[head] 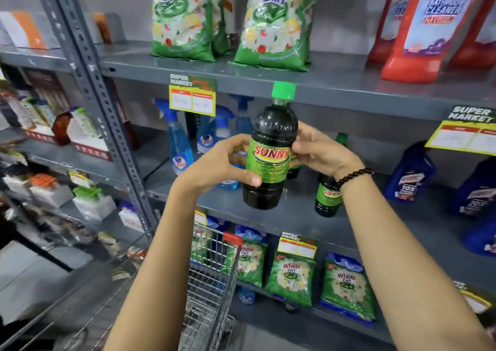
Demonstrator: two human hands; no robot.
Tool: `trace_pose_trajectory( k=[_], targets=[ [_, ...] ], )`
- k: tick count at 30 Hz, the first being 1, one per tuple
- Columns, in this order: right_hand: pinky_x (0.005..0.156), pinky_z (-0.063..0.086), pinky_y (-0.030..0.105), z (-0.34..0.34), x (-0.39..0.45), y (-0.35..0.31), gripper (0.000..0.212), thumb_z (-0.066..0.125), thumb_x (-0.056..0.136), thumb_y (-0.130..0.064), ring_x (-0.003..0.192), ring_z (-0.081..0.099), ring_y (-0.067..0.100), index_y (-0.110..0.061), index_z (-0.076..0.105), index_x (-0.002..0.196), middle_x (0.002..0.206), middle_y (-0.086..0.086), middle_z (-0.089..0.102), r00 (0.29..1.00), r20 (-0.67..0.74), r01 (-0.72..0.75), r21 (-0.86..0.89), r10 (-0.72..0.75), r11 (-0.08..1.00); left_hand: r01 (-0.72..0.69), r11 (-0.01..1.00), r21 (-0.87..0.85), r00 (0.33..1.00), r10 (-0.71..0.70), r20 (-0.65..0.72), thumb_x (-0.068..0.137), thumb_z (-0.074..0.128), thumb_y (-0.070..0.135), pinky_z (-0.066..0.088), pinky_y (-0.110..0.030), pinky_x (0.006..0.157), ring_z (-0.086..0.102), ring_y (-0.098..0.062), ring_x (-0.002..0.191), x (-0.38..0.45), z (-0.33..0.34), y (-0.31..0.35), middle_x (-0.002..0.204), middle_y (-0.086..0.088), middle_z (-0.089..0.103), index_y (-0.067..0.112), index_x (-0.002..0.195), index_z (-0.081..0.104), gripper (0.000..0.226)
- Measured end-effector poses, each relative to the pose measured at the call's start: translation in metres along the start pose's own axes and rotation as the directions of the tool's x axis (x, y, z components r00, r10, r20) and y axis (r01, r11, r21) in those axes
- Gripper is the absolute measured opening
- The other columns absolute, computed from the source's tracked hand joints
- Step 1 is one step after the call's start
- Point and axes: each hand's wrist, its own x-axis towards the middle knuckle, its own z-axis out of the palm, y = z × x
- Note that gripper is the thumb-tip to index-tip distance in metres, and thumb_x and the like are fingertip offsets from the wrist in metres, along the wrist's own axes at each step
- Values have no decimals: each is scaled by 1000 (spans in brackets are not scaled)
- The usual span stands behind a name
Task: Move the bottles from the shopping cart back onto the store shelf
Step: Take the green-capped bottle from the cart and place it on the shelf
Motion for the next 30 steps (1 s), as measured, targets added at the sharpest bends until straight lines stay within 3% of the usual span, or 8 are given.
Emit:
trace_pose_trajectory(
  k=[2,6,9,13,18,24,28,30],
  targets=[
    [73,60,31,-19,-1,15,65,83,59,-36,88,69,12,-27,55,117,100,-7,73,996,-76,-44,-10,43,999,36,999,-12,999,-36,11,52,83,16,54,-24,87,62,-13,102,18,6,-19,117,-7,62,29,107,59,61],
    [77,56,30,-47,2,62,32,60,83,-13,100,60,17,-22,56,114,112,1,62,956,-255,-156,-17,146,988,141,989,-51,990,-142,-6,62,78,-4,55,-20,80,61,-17,98,53,15,-71,108,-4,63,25,106,57,57],
    [83,48,32,-61,7,97,40,50,91,-6,104,56,12,-13,47,130,117,0,59,903,-384,-197,32,194,980,207,977,-43,978,-208,-21,64,74,-11,54,-17,77,62,-12,92,80,24,-110,101,-1,66,12,112,57,56],
    [103,39,36,-79,14,138,50,46,92,0,118,49,15,-15,37,138,131,1,51,843,-495,-179,109,210,978,258,965,-41,966,-259,-2,64,74,-12,53,-22,83,58,-16,104,116,37,-152,114,-10,63,6,118,53,61],
    [84,51,19,-97,18,169,47,47,89,7,103,58,-1,-25,49,124,126,-5,54,768,-611,-107,174,192,979,297,954,-40,955,-297,25,63,71,-18,52,-14,80,57,-17,101,147,46,-184,113,-11,60,2,121,50,65],
    [83,51,20,-105,10,189,47,48,86,7,102,61,-4,-32,57,111,116,-13,63,711,-668,-76,236,219,969,305,951,-48,951,-302,64,62,69,-21,50,-23,90,54,-23,110,157,57,-196,127,-28,55,-6,126,45,71],
    [83,44,17,-95,9,190,53,48,88,2,100,58,-10,-28,47,131,120,-16,60,696,-681,-109,214,229,971,309,950,-51,951,-308,21,62,70,-19,39,-50,107,50,-37,123,145,64,-196,133,-29,50,-7,132,38,78],
    [83,42,15,-84,8,189,54,49,89,-2,108,55,-5,-24,40,138,130,-13,55,666,-711,-121,193,224,974,301,953,-45,953,-301,-7,66,66,-21,36,-51,109,45,-37,128,134,67,-197,138,-25,46,-4,137,32,81]
  ],
)
